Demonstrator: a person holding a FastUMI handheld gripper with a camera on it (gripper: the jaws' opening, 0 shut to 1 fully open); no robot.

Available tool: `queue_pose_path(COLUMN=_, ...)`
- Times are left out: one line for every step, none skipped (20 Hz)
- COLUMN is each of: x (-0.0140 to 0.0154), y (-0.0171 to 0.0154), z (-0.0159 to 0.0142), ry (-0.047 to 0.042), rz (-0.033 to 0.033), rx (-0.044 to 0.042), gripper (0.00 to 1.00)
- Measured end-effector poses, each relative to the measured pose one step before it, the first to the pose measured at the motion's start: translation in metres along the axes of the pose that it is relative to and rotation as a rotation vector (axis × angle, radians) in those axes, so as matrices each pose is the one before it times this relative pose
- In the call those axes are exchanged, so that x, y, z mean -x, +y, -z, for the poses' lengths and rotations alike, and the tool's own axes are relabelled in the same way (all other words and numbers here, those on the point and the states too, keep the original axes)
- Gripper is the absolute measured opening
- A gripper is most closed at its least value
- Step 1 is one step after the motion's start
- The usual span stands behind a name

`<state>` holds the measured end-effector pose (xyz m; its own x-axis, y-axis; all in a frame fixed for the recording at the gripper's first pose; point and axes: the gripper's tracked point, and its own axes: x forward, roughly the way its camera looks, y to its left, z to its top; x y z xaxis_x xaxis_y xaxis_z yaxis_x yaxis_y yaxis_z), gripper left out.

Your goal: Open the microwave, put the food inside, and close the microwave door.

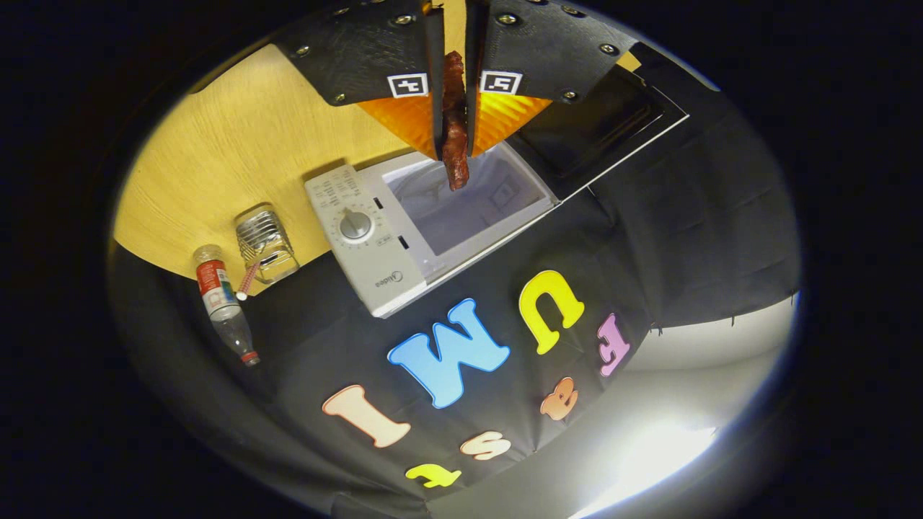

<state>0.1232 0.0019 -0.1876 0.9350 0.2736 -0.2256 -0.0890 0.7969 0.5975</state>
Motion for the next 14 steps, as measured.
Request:
queue_pose_path(x=-0.01123, y=0.00905, z=0.00037, ry=-0.00555, rz=-0.00773, rx=-0.00714, gripper=0.12)
queue_pose_path(x=-0.01151, y=0.00794, z=0.00202, ry=-0.00473, rz=-0.00439, rx=-0.00506, gripper=0.12)
queue_pose_path(x=-0.01194, y=0.00620, z=0.00237, ry=-0.00447, rz=-0.00052, rx=-0.00459, gripper=0.12)
queue_pose_path(x=-0.01299, y=0.00619, z=0.00198, ry=-0.00187, rz=0.00223, rx=-0.00493, gripper=0.12)
queue_pose_path(x=-0.01309, y=0.00487, z=0.00363, ry=0.00286, rz=0.00407, rx=-0.00819, gripper=0.12)
queue_pose_path(x=-0.01407, y=0.00380, z=0.00229, ry=-0.00136, rz=0.00687, rx=-0.01011, gripper=0.12)
queue_pose_path(x=-0.01367, y=0.00204, z=0.00298, ry=-0.00082, rz=0.01069, rx=-0.00976, gripper=0.12)
queue_pose_path(x=-0.01426, y=-0.00071, z=0.00275, ry=0.00046, rz=0.01874, rx=-0.00808, gripper=0.12)
queue_pose_path(x=-0.01374, y=-0.00117, z=0.00121, ry=-0.00767, rz=0.02126, rx=-0.00009, gripper=0.12)
queue_pose_path(x=-0.01456, y=-0.00217, z=0.00213, ry=-0.00239, rz=0.02088, rx=0.00314, gripper=0.12)
queue_pose_path(x=-0.01266, y=-0.00135, z=0.00260, ry=-0.00259, rz=0.01626, rx=-0.00308, gripper=0.12)
queue_pose_path(x=-0.01283, y=0.00089, z=0.00012, ry=-0.00949, rz=0.00780, rx=0.00512, gripper=0.12)
queue_pose_path(x=-0.01270, y=-0.00051, z=0.00256, ry=-0.00316, rz=0.01419, rx=0.00807, gripper=0.12)
queue_pose_path(x=-0.01288, y=-0.00163, z=0.00210, ry=0.00148, rz=0.01335, rx=0.00724, gripper=0.12)
